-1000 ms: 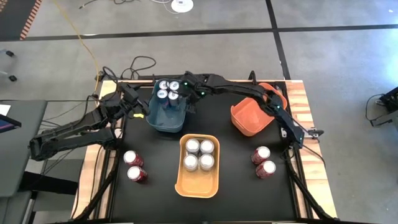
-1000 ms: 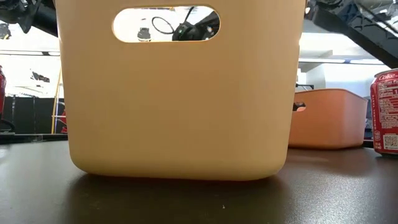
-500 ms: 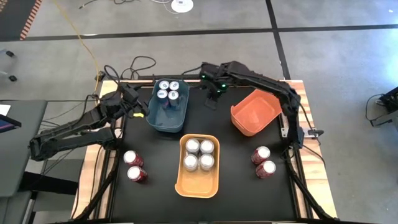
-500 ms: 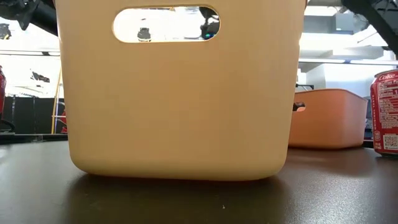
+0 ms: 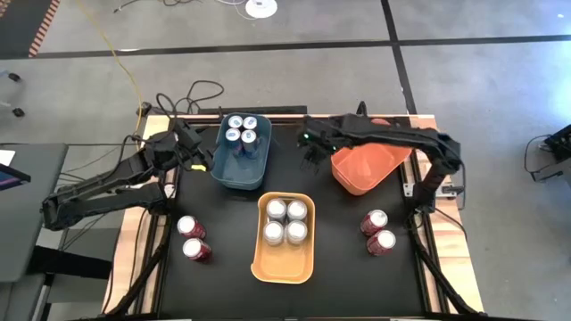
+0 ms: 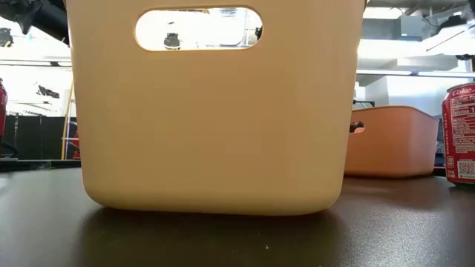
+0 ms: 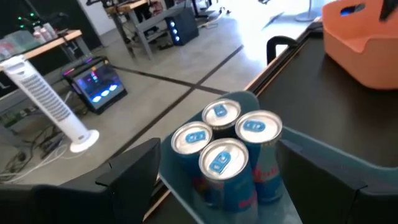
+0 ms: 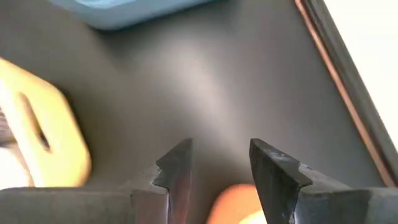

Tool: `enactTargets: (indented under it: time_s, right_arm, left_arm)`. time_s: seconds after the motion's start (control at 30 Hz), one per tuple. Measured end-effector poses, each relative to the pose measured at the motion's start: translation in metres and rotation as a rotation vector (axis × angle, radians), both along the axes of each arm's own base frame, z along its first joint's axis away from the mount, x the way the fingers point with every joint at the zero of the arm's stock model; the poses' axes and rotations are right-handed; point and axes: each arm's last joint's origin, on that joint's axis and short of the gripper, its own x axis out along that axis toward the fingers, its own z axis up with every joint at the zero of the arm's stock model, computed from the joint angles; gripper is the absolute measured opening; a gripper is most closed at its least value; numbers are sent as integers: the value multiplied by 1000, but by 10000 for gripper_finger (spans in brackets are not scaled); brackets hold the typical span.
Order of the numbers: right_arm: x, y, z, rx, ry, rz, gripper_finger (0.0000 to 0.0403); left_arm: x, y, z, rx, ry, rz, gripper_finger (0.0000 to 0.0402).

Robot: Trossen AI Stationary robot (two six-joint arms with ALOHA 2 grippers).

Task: Sort soda cans
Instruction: Move the yellow bin to right the blue bin

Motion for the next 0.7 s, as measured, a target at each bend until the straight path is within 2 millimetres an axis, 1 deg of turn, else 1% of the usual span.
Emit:
enactTargets:
  time_s: [0.07, 0.13, 0.2, 0.27, 0.4, 0.57, 0.63, 0.7]
  right_arm:
    - [0, 10, -9, 26, -78, 41, 175]
    - [1, 22, -21, 66, -106, 99, 175]
    - [4, 35, -34, 74, -69, 158, 175]
    - [7, 47, -42, 67, -54, 213, 175]
    - [15, 63, -41, 43, -102, 288, 169]
    - [19, 71, -37, 29, -143, 333, 151]
    - [19, 73, -38, 40, -134, 361, 142]
    - [24, 77, -41, 36, -153, 379, 134]
  left_arm:
    - [0, 0, 1, 0, -16, -9, 313]
    - [1, 0, 2, 0, -27, -10, 313]
    - [1, 0, 2, 4, -28, -15, 313]
    - [1, 0, 3, 16, -26, -32, 313]
    - [3, 0, 7, 24, -71, -42, 313]
    - [6, -1, 5, -18, -96, -68, 313]
    - [8, -1, 4, -36, -92, -77, 313]
    - [11, -1, 1, -61, -82, -80, 313]
